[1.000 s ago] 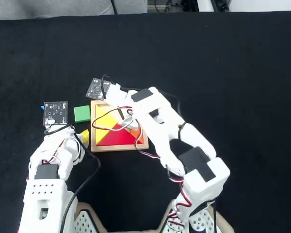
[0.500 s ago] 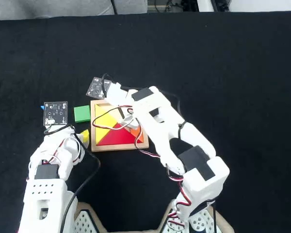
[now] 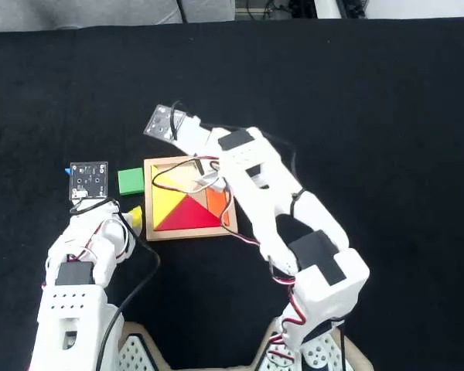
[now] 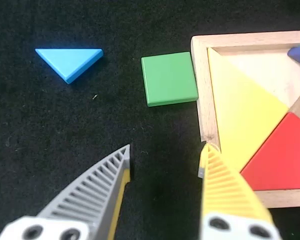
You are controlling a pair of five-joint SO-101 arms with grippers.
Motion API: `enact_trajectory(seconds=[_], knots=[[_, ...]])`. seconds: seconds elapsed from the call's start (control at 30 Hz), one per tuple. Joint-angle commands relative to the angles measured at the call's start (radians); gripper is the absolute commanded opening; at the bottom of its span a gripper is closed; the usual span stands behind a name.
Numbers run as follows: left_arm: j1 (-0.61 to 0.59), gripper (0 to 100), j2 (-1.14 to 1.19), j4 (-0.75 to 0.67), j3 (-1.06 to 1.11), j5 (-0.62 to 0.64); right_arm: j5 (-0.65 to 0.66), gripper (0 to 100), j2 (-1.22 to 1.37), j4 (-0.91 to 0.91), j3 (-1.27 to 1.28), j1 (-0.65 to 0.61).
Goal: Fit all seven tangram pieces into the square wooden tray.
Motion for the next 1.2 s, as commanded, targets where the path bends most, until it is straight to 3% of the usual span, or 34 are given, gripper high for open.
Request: enact_trajectory(seconds=[0.0, 0.43, 0.5, 0.6, 0.7, 0.8, 1.17], knots=[[0.013, 22, -0.011, -0.012, -0.012, -0.008, -0.003, 26.8, -0.012, -0.021, -0.062, 0.040], [0.013, 22, -0.011, -0.012, -0.012, -0.008, -0.003, 26.3, -0.013, -0.021, -0.096, 0.087], [0.013, 22, -0.011, -0.012, -0.012, -0.008, -0.003, 19.7, -0.013, -0.021, -0.101, 0.120], [0.013, 22, -0.011, -0.012, -0.012, -0.008, -0.009, 0.8, -0.001, -0.023, -0.122, 0.183], [0.013, 22, -0.011, -0.012, -0.012, -0.008, -0.011, 5.2, 0.022, -0.021, -0.124, 0.212], [0.013, 22, -0.011, -0.012, -0.012, -0.008, -0.011, 1.0, 0.070, -0.021, -0.127, 0.196], [0.013, 22, -0.011, -0.012, -0.010, -0.008, -0.009, 1.1, 0.119, -0.021, -0.131, 0.115]])
